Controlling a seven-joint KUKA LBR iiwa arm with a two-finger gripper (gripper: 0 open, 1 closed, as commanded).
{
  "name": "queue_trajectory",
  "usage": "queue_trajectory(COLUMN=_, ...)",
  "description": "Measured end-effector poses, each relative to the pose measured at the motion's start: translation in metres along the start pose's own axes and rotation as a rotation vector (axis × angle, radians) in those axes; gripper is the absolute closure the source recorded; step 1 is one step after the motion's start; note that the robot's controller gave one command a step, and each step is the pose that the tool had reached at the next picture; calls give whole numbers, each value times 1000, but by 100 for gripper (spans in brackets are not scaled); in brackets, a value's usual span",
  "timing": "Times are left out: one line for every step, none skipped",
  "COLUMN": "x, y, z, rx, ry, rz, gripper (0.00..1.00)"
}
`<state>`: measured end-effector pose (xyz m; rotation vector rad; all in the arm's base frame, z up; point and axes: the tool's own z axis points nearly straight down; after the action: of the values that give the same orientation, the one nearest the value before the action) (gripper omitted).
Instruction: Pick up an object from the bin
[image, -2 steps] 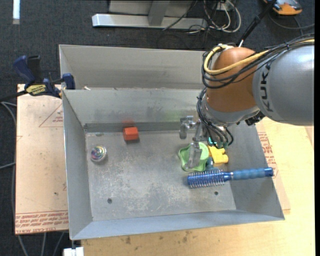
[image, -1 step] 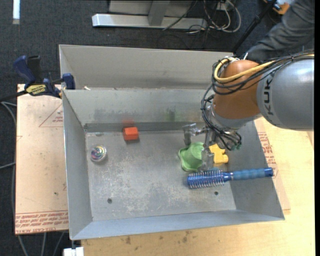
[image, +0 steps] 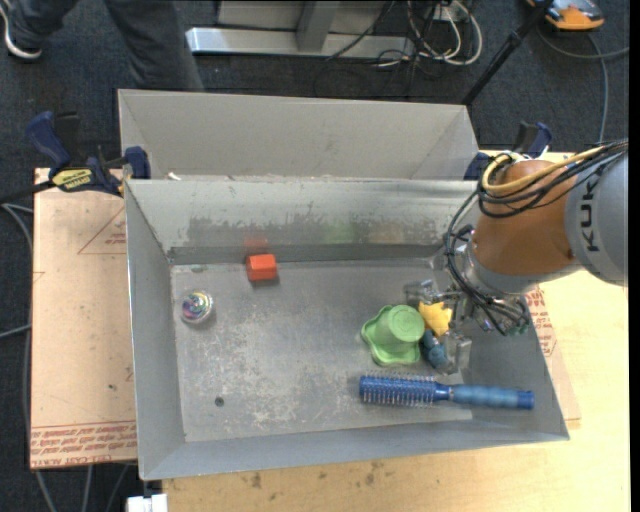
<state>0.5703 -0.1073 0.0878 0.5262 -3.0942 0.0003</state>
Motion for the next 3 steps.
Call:
queue_trajectory(x=60, y=43, z=14, rx=2, ry=-10, rz=-34, gripper=0)
queue_trajectory(x=42, y=113, z=14, rx=-2, ry=-8, rz=56, gripper=0)
queue_trajectory(x=14, y=169, z=9, rx=-3, ry=-9, rz=96, gripper=0)
